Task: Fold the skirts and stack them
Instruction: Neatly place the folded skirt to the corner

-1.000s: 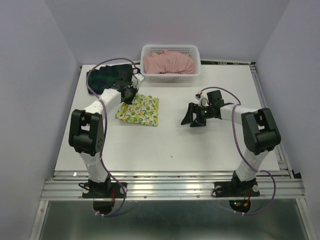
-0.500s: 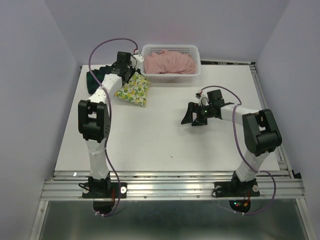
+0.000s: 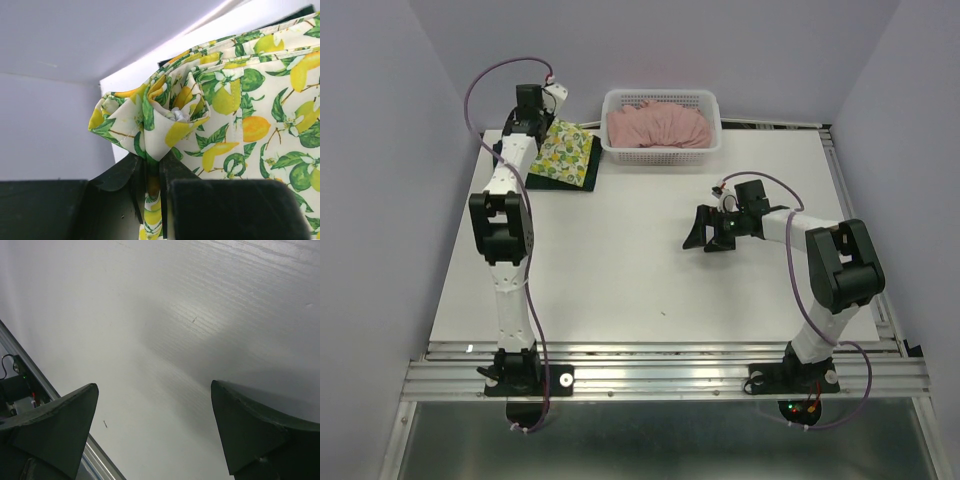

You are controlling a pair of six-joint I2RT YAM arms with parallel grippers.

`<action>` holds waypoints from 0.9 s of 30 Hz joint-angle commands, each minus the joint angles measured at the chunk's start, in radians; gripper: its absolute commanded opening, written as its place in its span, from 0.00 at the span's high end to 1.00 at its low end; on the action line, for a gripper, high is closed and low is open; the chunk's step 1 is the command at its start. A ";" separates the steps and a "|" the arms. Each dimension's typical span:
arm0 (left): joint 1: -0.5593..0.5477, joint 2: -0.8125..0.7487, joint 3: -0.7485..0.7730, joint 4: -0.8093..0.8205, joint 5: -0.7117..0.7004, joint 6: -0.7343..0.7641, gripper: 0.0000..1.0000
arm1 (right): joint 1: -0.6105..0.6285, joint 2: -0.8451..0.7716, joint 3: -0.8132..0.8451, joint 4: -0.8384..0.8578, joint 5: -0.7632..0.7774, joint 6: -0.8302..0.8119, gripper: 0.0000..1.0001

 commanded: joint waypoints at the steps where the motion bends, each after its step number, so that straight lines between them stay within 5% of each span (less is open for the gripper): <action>1: 0.019 0.011 0.083 0.100 -0.027 0.004 1.00 | -0.004 0.010 -0.027 -0.039 0.055 -0.019 0.00; 12: 0.038 0.137 0.108 0.114 -0.053 -0.045 1.00 | -0.004 0.006 -0.029 -0.054 0.066 -0.033 0.00; 15: 0.067 0.143 0.103 0.122 -0.059 -0.086 0.93 | -0.004 0.006 -0.023 -0.060 0.067 -0.033 0.00; 20: 0.082 0.120 0.120 0.117 -0.089 -0.121 0.67 | -0.004 -0.016 -0.010 -0.080 0.081 -0.046 0.00; 26: 0.090 0.009 0.112 0.116 -0.123 -0.149 0.10 | -0.025 -0.084 0.023 -0.128 0.105 -0.070 0.00; 27: 0.094 -0.007 0.123 0.111 -0.119 -0.152 0.08 | -0.039 -0.094 0.033 -0.134 0.113 -0.081 0.00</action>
